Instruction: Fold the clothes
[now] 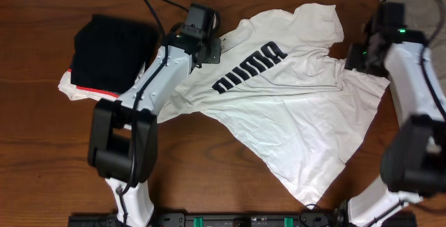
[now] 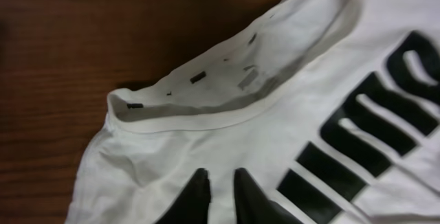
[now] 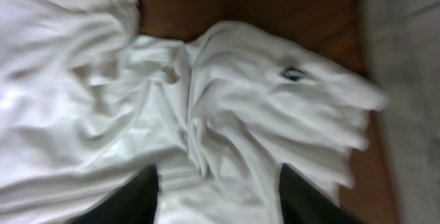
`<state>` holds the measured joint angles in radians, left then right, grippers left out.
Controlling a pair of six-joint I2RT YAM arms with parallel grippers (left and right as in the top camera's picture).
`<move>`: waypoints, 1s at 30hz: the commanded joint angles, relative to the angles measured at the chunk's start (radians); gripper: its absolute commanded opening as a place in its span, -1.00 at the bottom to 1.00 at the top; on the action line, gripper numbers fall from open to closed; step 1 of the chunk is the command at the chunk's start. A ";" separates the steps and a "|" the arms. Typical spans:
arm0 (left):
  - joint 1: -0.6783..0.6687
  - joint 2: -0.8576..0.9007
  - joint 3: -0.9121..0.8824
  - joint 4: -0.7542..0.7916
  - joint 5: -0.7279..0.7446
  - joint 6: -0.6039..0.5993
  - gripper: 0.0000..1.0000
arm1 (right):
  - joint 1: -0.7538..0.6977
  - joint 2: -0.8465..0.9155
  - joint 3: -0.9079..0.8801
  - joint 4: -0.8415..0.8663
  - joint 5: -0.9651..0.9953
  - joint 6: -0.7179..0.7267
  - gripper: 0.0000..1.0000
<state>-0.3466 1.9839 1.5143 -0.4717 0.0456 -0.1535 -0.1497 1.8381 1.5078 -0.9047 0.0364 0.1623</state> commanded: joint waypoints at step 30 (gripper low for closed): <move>0.204 0.269 -0.005 -0.163 -0.177 -0.212 -0.56 | -0.141 -0.108 -0.253 -0.017 -0.029 0.048 0.19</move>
<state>-0.1879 2.1880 1.5551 -0.5671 -0.0654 -0.2443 -0.2863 1.7233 1.3003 -0.9432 0.0273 0.2012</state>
